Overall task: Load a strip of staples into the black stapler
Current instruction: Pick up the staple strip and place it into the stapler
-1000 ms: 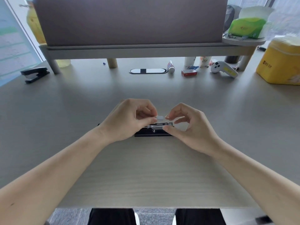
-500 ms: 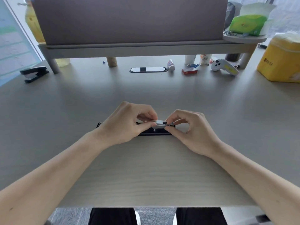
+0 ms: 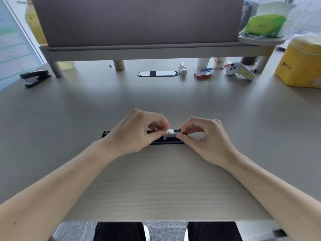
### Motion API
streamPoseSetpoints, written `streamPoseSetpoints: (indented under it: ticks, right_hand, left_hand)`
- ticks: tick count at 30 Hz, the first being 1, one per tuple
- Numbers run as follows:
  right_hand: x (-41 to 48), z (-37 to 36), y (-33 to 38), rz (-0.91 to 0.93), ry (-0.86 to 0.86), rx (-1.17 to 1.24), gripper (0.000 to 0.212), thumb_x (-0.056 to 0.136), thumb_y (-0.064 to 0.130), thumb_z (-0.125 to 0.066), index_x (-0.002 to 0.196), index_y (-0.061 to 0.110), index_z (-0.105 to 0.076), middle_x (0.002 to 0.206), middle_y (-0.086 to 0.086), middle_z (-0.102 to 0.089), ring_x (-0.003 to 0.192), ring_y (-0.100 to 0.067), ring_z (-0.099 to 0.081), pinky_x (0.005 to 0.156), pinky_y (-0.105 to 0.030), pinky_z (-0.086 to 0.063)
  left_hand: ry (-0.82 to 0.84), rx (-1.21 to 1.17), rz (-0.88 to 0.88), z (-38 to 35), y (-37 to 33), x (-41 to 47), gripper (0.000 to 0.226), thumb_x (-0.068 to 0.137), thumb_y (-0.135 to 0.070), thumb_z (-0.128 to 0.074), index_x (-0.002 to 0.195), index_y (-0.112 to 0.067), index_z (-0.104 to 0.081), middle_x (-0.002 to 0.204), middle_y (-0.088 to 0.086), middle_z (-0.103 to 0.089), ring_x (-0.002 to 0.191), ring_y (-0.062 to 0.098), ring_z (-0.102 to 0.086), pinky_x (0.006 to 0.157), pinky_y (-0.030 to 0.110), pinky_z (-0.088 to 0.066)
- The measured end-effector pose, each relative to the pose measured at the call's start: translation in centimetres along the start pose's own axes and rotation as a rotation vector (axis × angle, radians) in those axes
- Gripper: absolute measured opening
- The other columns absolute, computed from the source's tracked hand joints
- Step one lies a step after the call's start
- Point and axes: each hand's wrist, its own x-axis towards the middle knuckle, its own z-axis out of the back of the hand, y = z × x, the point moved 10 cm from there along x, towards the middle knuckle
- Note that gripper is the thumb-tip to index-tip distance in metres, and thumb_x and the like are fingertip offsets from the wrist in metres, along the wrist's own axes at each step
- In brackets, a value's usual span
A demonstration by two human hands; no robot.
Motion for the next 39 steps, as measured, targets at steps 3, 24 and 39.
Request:
streamPoseSetpoints:
  ticks: [3,24,39]
  right_hand:
    - [0.0,0.0,0.0,-0.006,0.009,0.005,0.012,0.086,0.019,-0.087,0.083,0.014,-0.077,0.082,0.007,-0.081,0.083,-0.004,-0.077,0.081,-0.011,-0.055]
    - [0.0,0.1,-0.2,-0.03,0.002,0.008,0.013,0.085,0.019,-0.088,0.081,0.014,-0.076,0.083,0.006,-0.081,0.083,-0.006,-0.077,0.078,-0.004,-0.049]
    - [-0.1,0.0,0.0,-0.053,0.028,0.008,0.025,0.077,0.018,-0.093,0.091,0.018,-0.071,0.089,0.01,-0.081,0.089,-0.002,-0.076,0.081,-0.004,-0.049]
  left_hand:
    - [0.031,0.028,0.006,-0.2,-0.2,0.3,0.004,0.091,-0.021,-0.079,0.094,-0.02,-0.08,0.086,-0.012,-0.081,0.088,-0.001,-0.076,0.083,0.028,-0.059]
    - [0.032,0.136,0.032,-1.0,0.3,-0.3,0.01,0.09,-0.033,-0.076,0.089,-0.023,-0.075,0.068,-0.001,-0.073,0.061,0.021,-0.058,0.061,0.032,-0.049]
    - [0.172,0.094,0.335,3.7,7.2,-4.3,0.034,0.074,-0.031,-0.092,0.098,-0.04,-0.07,0.097,-0.027,-0.075,0.089,-0.008,-0.069,0.076,0.018,-0.05]
